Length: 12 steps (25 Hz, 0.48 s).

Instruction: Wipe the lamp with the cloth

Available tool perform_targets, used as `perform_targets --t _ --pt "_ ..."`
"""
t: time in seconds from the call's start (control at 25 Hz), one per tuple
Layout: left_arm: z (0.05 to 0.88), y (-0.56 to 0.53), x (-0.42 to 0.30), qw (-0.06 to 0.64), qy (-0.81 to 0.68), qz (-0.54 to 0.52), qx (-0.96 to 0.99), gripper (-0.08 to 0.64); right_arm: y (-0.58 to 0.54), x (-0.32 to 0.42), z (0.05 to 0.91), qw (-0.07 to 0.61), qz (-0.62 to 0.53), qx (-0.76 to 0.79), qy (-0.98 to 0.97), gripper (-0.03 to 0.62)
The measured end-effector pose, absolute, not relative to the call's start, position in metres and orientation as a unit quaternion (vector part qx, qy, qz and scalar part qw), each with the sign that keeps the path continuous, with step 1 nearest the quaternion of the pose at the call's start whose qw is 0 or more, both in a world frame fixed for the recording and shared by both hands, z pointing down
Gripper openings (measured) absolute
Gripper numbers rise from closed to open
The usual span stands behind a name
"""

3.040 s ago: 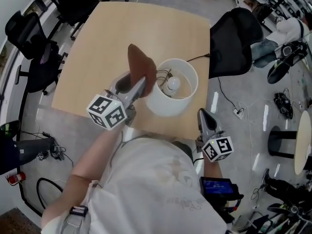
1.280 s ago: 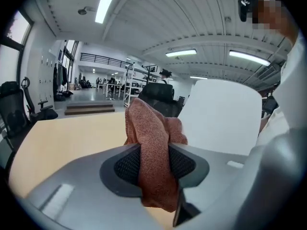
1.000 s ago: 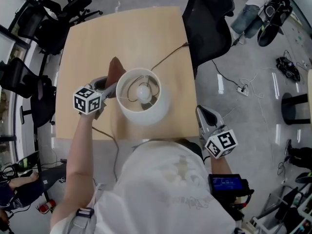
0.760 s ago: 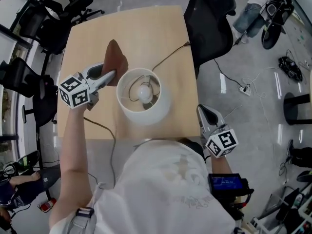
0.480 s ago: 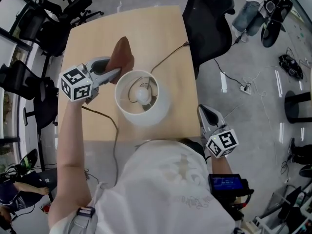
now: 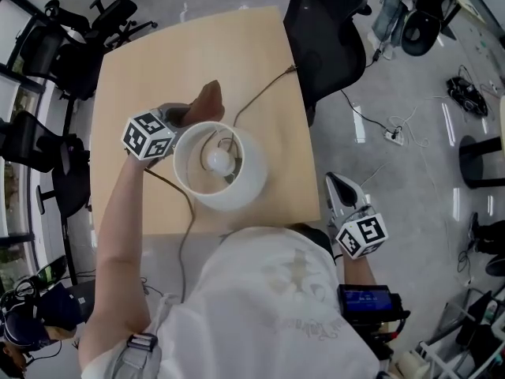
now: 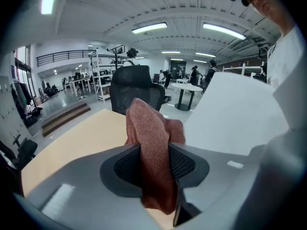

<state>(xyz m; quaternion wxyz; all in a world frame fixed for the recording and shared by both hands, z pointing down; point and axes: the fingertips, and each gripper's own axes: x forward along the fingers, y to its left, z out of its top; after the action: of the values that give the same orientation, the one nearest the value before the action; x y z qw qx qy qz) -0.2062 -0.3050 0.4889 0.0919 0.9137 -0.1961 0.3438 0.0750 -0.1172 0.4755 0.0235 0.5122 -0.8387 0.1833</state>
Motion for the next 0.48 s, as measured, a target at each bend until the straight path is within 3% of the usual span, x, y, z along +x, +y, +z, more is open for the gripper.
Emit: perform_targets --t 0.2,0.48 --pt "0.503 -0.316 -0.202 0.087 -0.195 0.361 0.908 0.156 -0.119 0.084 0.477 0.022 0.183 0.518 -0.835 0.012" --pt "0.387 -0.319 -0.185 0.112 -0.152 0.207 0.960 0.158 -0.123 0.089 0.476 0.017 0.184 0.522 -0.833 0.012"
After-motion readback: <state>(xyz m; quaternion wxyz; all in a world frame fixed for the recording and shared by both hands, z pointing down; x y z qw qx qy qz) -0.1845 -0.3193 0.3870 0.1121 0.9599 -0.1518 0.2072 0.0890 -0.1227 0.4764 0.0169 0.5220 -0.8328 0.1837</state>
